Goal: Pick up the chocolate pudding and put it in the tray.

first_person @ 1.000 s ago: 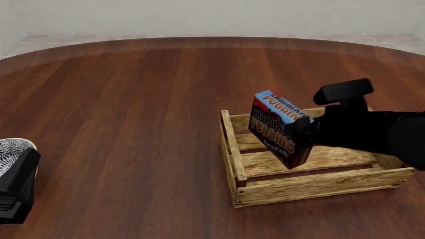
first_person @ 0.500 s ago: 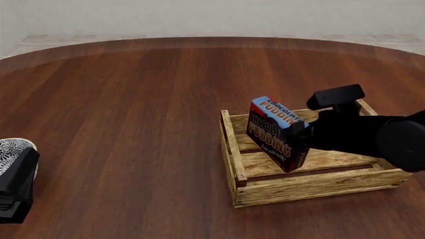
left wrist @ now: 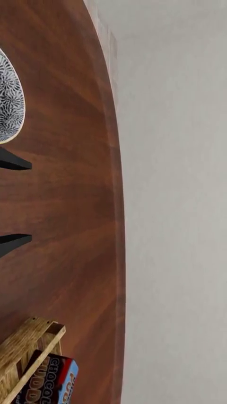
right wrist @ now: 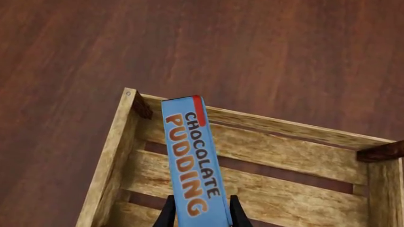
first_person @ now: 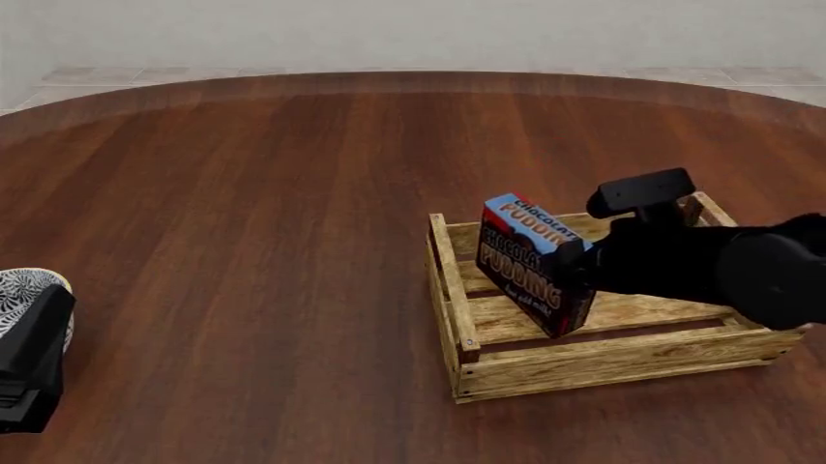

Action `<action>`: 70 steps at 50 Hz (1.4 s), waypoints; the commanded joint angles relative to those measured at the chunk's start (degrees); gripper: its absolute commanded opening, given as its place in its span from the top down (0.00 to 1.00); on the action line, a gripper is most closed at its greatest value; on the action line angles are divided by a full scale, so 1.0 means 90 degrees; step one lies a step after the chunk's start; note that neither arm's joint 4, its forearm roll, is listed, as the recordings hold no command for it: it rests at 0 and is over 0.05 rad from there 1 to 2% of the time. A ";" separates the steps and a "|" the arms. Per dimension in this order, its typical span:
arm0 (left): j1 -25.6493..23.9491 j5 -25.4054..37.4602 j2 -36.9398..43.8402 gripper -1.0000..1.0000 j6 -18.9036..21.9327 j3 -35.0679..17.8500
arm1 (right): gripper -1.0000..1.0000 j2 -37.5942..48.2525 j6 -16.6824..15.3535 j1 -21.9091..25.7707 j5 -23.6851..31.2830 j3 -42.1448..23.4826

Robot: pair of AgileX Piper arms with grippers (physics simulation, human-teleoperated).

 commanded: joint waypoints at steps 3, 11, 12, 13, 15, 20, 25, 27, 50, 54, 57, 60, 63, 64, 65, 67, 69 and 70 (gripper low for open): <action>0.0001 -0.0016 0.0000 0.00 -0.0010 0.0001 | 1.00 0.0084 0.0063 0.0002 0.0062 -0.0089; -0.0002 -0.0014 0.0001 0.00 -0.0016 -0.0005 | 1.00 0.0137 0.0028 -0.0040 0.0086 -0.0126; -0.0002 -0.0014 0.0001 0.00 -0.0016 -0.0005 | 1.00 0.0137 0.0028 -0.0040 0.0086 -0.0126; 0.0000 -0.0015 0.0001 0.00 -0.0017 -0.0005 | 1.00 0.0139 0.0028 -0.0047 0.0092 -0.0136; 0.0008 -0.0021 0.0001 0.00 -0.0024 -0.0005 | 1.00 0.0160 0.0005 -0.0061 0.0099 -0.0148; 0.0013 -0.0026 0.0001 0.00 -0.0029 -0.0004 | 1.00 0.0162 -0.0018 -0.0083 0.0157 -0.0197; 0.0012 -0.0029 0.0001 0.00 -0.0028 -0.0004 | 1.00 0.0165 -0.0039 -0.0096 0.0188 -0.0221; 0.0012 -0.0030 0.0001 0.00 -0.0032 -0.0004 | 1.00 0.0167 -0.0045 -0.0106 0.0198 -0.0232; -0.0001 -0.0056 0.0000 0.00 -0.0030 0.0000 | 1.00 0.0159 -0.0061 -0.0111 0.0246 -0.0267; -0.0005 -0.0055 0.0000 0.00 -0.0030 0.0000 | 1.00 0.0166 -0.0053 -0.0120 0.0220 -0.0241; -0.0009 -0.0052 0.0000 0.00 -0.0028 0.0000 | 1.00 0.0155 -0.0042 -0.0118 0.0204 -0.0215; -0.0007 -0.0055 0.0000 0.00 -0.0029 0.0000 | 1.00 0.0134 -0.0024 -0.0113 0.0199 -0.0197; -0.0007 -0.0058 0.0000 0.00 -0.0026 0.0000 | 1.00 0.0122 0.0003 -0.0104 0.0175 -0.0170; -0.0006 -0.0059 0.0000 0.00 -0.0029 0.0000 | 1.00 0.0111 0.0018 -0.0094 0.0165 -0.0155; -0.0005 -0.0060 0.0000 0.00 -0.0025 0.0000 | 1.00 0.0105 0.0024 -0.0088 0.0155 -0.0143; -0.0006 -0.0060 0.0000 0.00 -0.0029 0.0000 | 1.00 0.0109 0.0044 -0.0089 0.0135 -0.0130; -0.0007 -0.0057 0.0000 0.00 -0.0025 0.0000 | 1.00 0.0118 0.0054 -0.0084 0.0105 -0.0102; -0.0006 -0.0057 0.0000 0.00 -0.0026 0.0000 | 1.00 0.0124 0.0057 -0.0083 0.0087 -0.0083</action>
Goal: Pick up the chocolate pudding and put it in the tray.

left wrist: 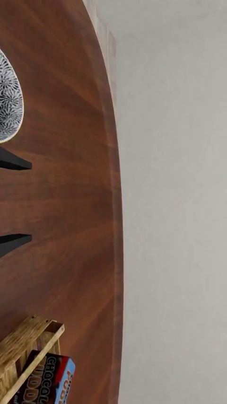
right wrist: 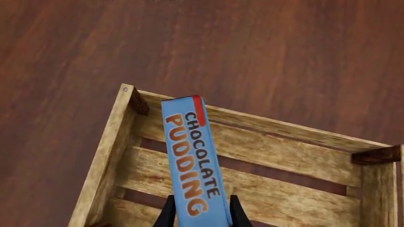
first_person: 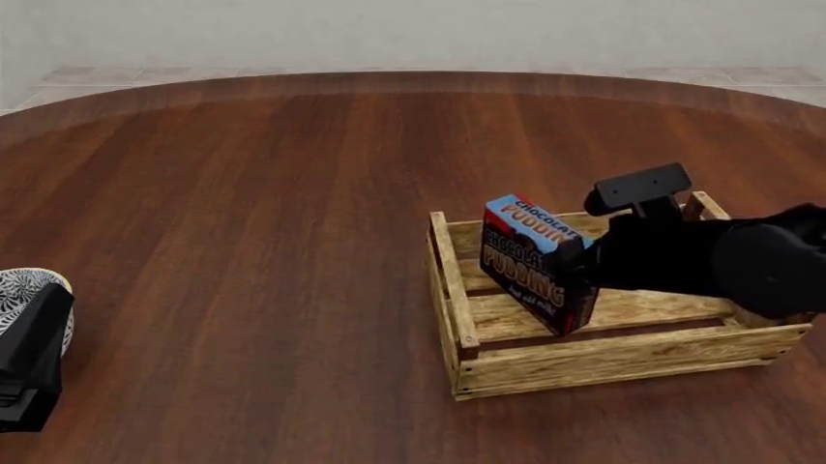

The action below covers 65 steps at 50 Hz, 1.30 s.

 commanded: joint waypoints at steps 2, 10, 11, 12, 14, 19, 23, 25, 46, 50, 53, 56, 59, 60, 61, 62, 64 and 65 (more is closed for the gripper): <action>0.0000 0.0003 0.0000 0.00 0.0003 0.0000 | 1.00 -0.0003 0.0227 0.0004 -0.0093 0.0085; -0.0001 0.0004 0.0000 0.00 0.0004 0.0000 | 1.00 0.0012 0.0206 -0.0061 -0.0044 0.0015; -0.0004 0.0003 0.0000 0.00 0.0007 0.0000 | 1.00 0.0013 0.0198 -0.0074 -0.0042 0.0004; -0.0004 0.0003 0.0000 0.00 0.0007 0.0000 | 1.00 0.0013 0.0198 -0.0074 -0.0042 0.0004; 0.0000 0.0004 0.0000 0.00 0.0005 0.0000 | 1.00 0.0018 0.0213 -0.0059 -0.0043 0.0007; -0.0003 0.0007 0.0000 0.00 0.0003 0.0000 | 1.00 -0.0016 0.0262 0.0050 -0.0053 0.0062; 0.0001 0.0006 0.0000 0.00 0.0000 0.0001 | 0.00 -0.0017 0.0257 0.0061 -0.0039 0.0061; 0.0000 0.0006 0.0000 0.00 -0.0002 0.0001 | 0.00 -0.0026 0.0256 0.0068 -0.0036 0.0064; -0.0004 0.0032 0.0000 0.00 -0.0004 0.0000 | 0.00 -0.0005 0.0221 0.0060 -0.0004 0.0031; -0.0002 0.0037 0.0000 0.00 -0.0002 0.0000 | 0.00 -0.0038 0.0208 0.0064 0.0054 -0.0003; 0.0000 0.0040 0.0000 0.00 -0.0003 0.0000 | 0.00 -0.0069 0.0197 0.0065 0.0110 -0.0037; 0.0000 0.0045 0.0000 0.00 -0.0005 0.0000 | 0.00 -0.0076 0.0170 0.0043 0.0141 -0.0066; -0.0002 0.0050 0.0000 0.00 -0.0005 0.0000 | 0.00 -0.0096 0.0166 0.0043 0.0170 -0.0078; -0.0002 0.0050 0.0000 0.00 -0.0005 0.0000 | 0.00 -0.0096 0.0166 0.0043 0.0170 -0.0078; -0.0006 0.0050 0.0000 0.00 -0.0002 0.0000 | 0.00 -0.0103 0.0154 0.0037 0.0188 -0.0089; -0.0003 0.0052 0.0000 0.00 -0.0005 0.0000 | 0.00 -0.0119 0.0150 0.0044 0.0204 -0.0093; -0.0001 0.0052 0.0000 0.00 -0.0009 0.0000 | 0.00 -0.0128 0.0149 0.0042 0.0225 -0.0106; -0.0001 0.0053 0.0000 0.00 -0.0007 0.0001 | 0.00 -0.0144 0.0125 0.0022 0.0270 -0.0146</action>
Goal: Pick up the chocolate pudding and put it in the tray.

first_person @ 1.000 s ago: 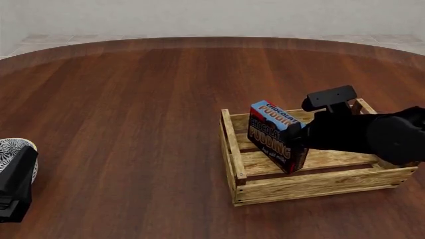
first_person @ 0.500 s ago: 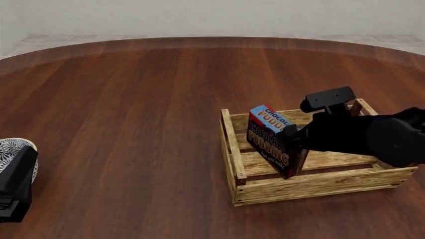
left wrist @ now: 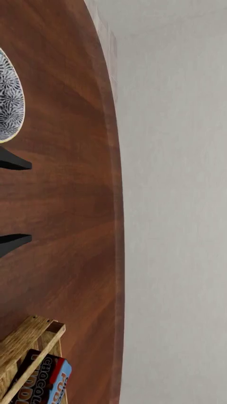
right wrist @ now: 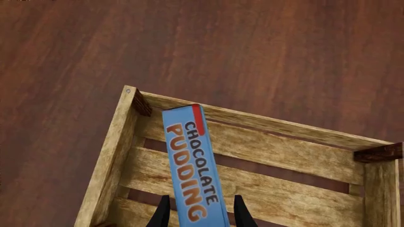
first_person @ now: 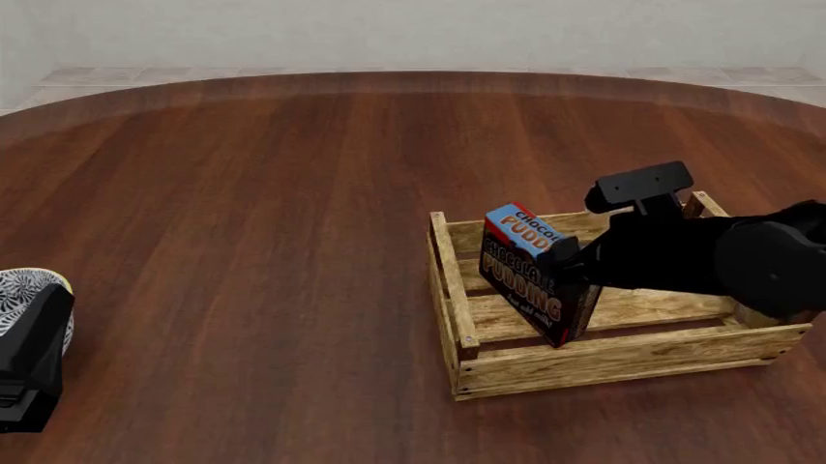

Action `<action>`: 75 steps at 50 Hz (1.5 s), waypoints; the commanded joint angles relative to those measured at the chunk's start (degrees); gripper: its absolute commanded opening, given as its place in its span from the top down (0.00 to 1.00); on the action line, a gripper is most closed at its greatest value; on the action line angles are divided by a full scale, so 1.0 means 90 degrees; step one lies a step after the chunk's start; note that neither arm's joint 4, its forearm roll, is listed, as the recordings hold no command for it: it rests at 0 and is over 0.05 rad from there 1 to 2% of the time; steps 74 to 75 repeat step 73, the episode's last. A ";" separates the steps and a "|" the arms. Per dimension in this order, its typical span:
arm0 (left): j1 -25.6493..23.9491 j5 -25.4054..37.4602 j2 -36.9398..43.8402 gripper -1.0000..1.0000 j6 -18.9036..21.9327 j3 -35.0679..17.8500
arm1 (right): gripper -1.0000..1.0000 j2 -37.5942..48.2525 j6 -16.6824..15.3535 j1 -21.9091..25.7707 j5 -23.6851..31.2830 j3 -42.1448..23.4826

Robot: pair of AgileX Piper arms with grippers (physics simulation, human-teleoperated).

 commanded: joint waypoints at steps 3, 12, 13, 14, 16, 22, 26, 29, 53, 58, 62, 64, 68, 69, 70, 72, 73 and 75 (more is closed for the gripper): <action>-0.0001 0.0012 0.0000 0.00 0.0001 0.0000 | 0.00 -0.0091 -0.0060 -0.0025 0.0181 -0.0124; 0.0001 0.0017 0.0000 0.00 -0.0004 0.0001 | 0.00 -0.0197 -0.0148 -0.0026 0.0411 -0.0295; 0.0001 0.0017 0.0000 0.00 -0.0004 0.0001 | 0.00 -0.0197 -0.0148 -0.0026 0.0411 -0.0295; 0.0005 0.0016 0.0000 0.00 -0.0008 0.0001 | 0.00 -0.0245 -0.0171 -0.0020 0.0491 -0.0348; 0.0003 0.0015 0.0000 0.00 -0.0002 0.0001 | 0.00 -0.0279 -0.0203 -0.0039 0.0569 -0.0414; 0.0002 0.0018 0.0000 0.00 -0.0008 0.0001 | 0.00 -0.0397 -0.0271 -0.0044 0.0758 -0.0537; -0.0002 0.0019 0.0000 0.00 -0.0014 0.0000 | 0.00 -0.0469 -0.0296 -0.0038 0.0860 -0.0607; 0.0002 0.0020 0.0000 0.00 -0.0019 0.0001 | 0.00 -0.0529 -0.0335 -0.0043 0.0941 -0.0666; 0.0008 -0.0022 0.0001 0.00 -0.0044 -0.0006 | 0.00 -0.1290 -0.0576 -0.0074 0.1474 -0.0941; 0.0010 -0.0042 0.0000 0.00 -0.0040 0.0000 | 0.00 -0.1436 -0.0568 -0.0128 0.1538 -0.1008; 0.0024 -0.0042 0.0000 0.00 -0.0039 -0.0001 | 0.00 -0.1678 -0.0511 -0.0125 0.1640 -0.1109; 0.0026 -0.0045 0.0000 0.00 -0.0034 -0.0001 | 0.00 -0.1777 -0.0504 -0.0134 0.1680 -0.1149; 0.0034 -0.0053 0.0000 0.00 -0.0038 -0.0002 | 0.00 -0.2005 -0.0411 -0.0107 0.1738 -0.1197; 0.0038 -0.0053 0.0000 0.00 -0.0043 -0.0002 | 0.00 -0.2055 -0.0406 -0.0090 0.1758 -0.1207; 0.0039 -0.0055 0.0000 0.00 -0.0043 -0.0003 | 0.00 -0.2121 -0.0400 -0.0078 0.1776 -0.1218; 0.0039 -0.0048 0.0000 0.00 -0.0048 -0.0004 | 0.00 -0.2249 -0.0355 -0.0042 0.1804 -0.1247; 0.0039 -0.0048 0.0000 0.00 -0.0048 -0.0004 | 0.00 -0.2250 -0.0355 -0.0042 0.1805 -0.1247; 0.0039 -0.0048 0.0000 0.00 -0.0048 -0.0004 | 0.00 -0.2250 -0.0355 -0.0042 0.1805 -0.1247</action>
